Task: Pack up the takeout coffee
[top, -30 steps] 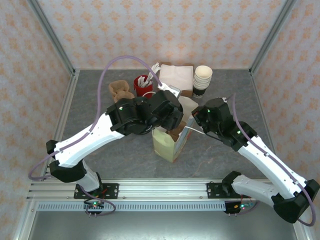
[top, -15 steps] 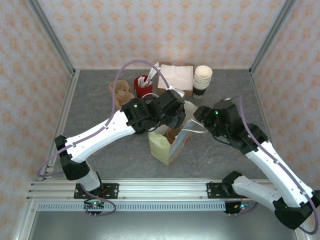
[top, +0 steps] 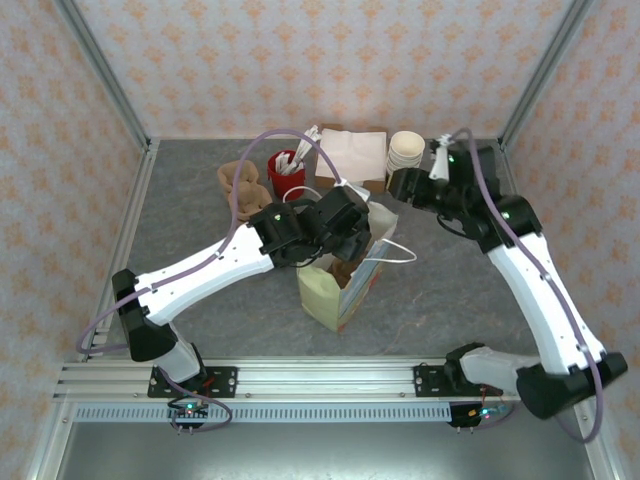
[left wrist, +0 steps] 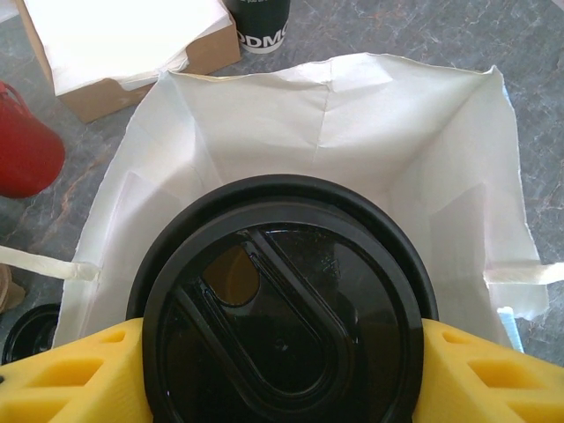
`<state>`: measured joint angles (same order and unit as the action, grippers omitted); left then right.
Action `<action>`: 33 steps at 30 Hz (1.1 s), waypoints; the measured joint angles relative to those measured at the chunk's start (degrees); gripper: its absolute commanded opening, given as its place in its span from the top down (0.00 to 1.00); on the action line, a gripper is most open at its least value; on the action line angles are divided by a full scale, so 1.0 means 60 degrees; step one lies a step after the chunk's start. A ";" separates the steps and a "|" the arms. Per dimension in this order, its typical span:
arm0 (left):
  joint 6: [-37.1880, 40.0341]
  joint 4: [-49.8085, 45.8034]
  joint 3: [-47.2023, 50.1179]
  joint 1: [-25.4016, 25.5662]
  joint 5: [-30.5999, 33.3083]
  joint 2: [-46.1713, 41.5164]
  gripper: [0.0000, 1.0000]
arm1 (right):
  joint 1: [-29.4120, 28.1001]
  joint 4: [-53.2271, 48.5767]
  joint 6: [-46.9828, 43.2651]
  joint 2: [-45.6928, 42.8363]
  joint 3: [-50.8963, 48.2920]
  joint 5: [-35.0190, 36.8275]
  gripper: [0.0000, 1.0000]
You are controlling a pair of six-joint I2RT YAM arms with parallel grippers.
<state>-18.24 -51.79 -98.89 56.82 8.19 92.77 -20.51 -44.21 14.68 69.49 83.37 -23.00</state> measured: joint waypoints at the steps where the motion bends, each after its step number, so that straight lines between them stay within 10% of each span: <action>1: 0.0033 0.0004 0.0004 -0.0025 -0.0018 -0.0007 0.35 | 0.0000 -0.0004 -0.0280 0.0219 0.0015 -0.0244 0.47; 22: 0.1122 0.0863 0.1566 -0.0044 -0.0554 -0.1373 0.35 | -0.0011 -0.0576 -0.4251 0.2368 0.0284 -0.2514 0.46; 33: 0.1242 0.1002 0.1705 -0.0044 -0.0535 -0.1446 0.35 | -0.0419 -0.0838 -0.4921 0.2874 0.0794 -0.3705 0.95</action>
<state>-10.79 -45.78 -88.66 56.55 4.97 84.09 -23.03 -49.23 -14.85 86.74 88.14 -45.23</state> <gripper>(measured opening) 0.655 0.071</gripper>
